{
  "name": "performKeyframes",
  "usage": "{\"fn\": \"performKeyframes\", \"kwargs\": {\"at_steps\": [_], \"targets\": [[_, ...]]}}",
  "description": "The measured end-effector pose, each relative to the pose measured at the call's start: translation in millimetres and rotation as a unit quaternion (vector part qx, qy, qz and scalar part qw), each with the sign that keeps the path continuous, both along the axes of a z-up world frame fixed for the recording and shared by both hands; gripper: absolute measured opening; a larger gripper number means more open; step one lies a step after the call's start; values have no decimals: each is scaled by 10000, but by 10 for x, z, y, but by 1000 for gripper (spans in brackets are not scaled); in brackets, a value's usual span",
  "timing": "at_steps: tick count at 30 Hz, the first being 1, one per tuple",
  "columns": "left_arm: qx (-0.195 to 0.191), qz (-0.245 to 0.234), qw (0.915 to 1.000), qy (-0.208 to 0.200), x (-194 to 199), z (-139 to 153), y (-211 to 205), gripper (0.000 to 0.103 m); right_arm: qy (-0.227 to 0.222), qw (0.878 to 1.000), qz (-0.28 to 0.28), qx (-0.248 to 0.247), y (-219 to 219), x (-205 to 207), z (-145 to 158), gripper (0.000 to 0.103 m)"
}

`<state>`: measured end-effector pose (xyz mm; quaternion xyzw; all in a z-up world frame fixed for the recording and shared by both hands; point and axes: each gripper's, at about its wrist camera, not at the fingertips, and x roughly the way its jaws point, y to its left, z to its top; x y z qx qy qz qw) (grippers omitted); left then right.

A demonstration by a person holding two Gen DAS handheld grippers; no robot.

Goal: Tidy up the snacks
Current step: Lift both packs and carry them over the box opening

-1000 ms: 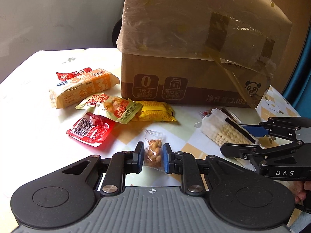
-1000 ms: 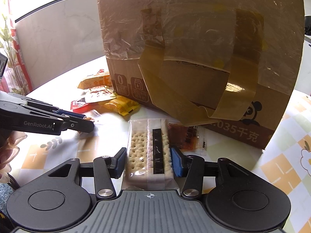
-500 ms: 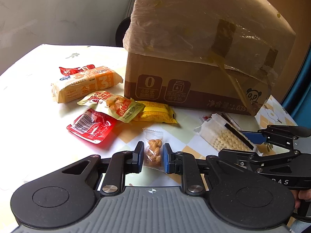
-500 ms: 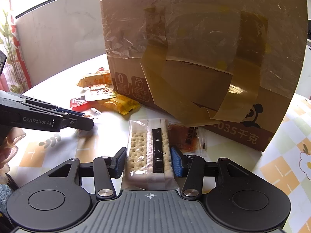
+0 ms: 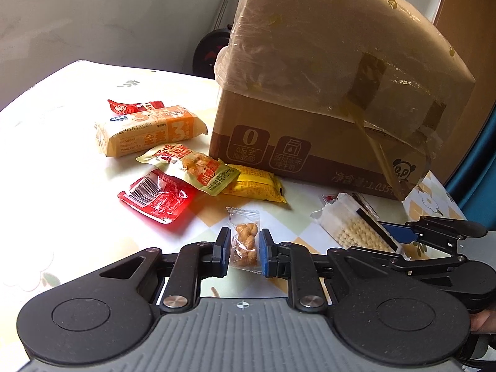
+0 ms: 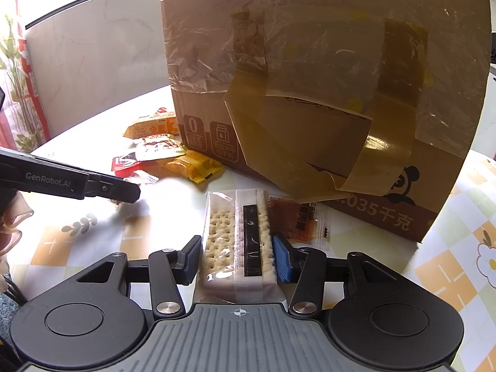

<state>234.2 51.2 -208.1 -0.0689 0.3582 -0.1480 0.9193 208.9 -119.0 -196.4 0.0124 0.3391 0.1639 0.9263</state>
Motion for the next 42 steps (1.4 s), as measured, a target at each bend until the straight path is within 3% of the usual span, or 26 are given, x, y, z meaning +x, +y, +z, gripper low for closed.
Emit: {"fn": "performKeyframes", "kwargs": {"at_steps": [13,21,35,42], "targets": [[-115,108,9994,-323,-64,285,62,20,162,9994,165,263,-73,11,80,43],[-172,274,9977,-595,-100,565,161,20,-126,9980,515,356,-44,-36,352,43],[-277,367,9894,-1380,-135,1186,251,20,-1030,9874,831,865,-96,-135,1129,43],[-301,157,9812,-1900,27,1643,155,20,-1710,9746,673,1279,-408,43,1771,43]]}}
